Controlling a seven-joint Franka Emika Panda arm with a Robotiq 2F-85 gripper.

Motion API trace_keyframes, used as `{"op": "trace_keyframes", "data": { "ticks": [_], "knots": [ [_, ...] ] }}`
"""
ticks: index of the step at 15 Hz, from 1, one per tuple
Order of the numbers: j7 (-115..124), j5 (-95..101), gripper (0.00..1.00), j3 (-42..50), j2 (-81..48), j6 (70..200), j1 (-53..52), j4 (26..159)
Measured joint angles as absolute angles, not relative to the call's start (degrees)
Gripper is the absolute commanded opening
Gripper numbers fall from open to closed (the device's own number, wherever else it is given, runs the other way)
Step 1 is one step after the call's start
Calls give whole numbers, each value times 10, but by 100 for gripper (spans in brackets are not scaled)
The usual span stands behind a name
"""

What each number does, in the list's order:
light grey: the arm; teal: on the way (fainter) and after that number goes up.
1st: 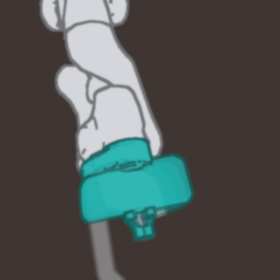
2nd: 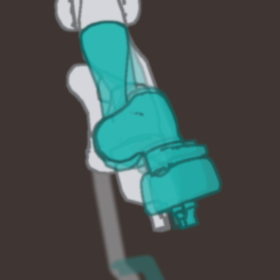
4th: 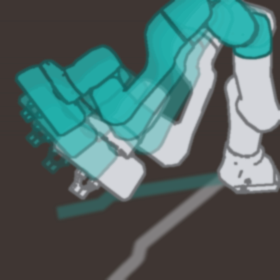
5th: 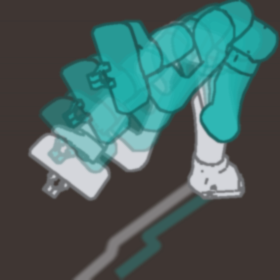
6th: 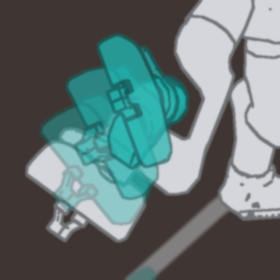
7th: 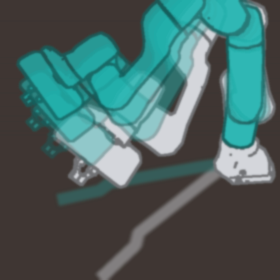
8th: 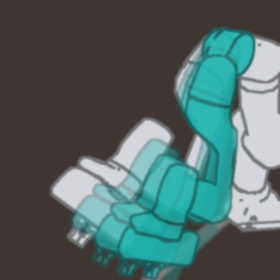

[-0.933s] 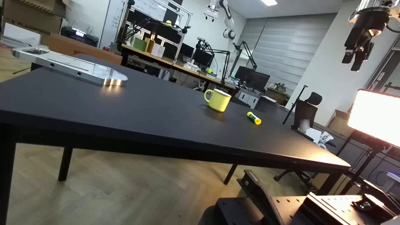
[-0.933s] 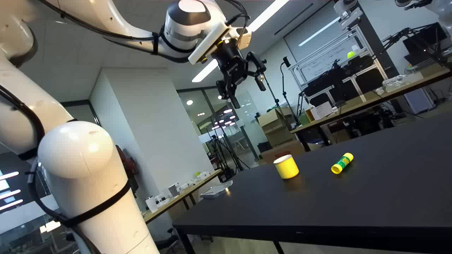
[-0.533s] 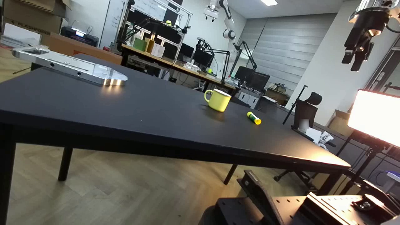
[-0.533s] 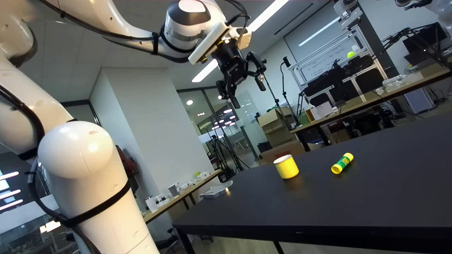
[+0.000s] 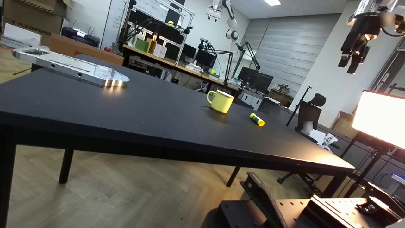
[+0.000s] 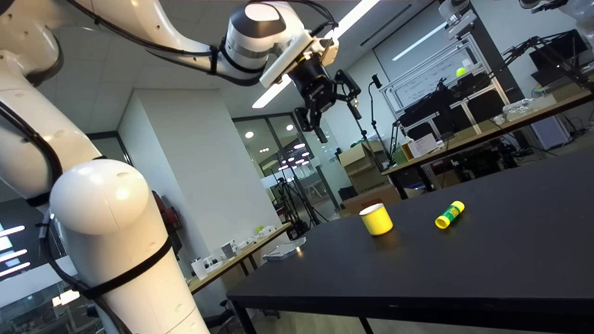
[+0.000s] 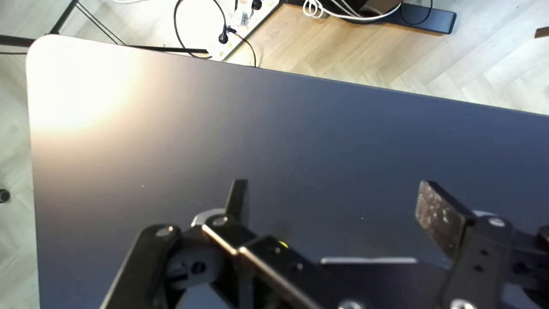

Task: Pick the object and put it in the cup

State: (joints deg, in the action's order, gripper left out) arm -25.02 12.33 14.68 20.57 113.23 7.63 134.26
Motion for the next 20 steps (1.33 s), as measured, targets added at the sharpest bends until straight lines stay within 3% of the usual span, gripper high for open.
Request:
{"op": "trace_keyframes", "data": {
  "ticks": [7, 20],
  "knots": [
    [-296, 29, 100, 147, -25, 1235, 77, 1185],
    [-133, -59, 100, 85, -407, 1245, 138, 792]
  ]
}}
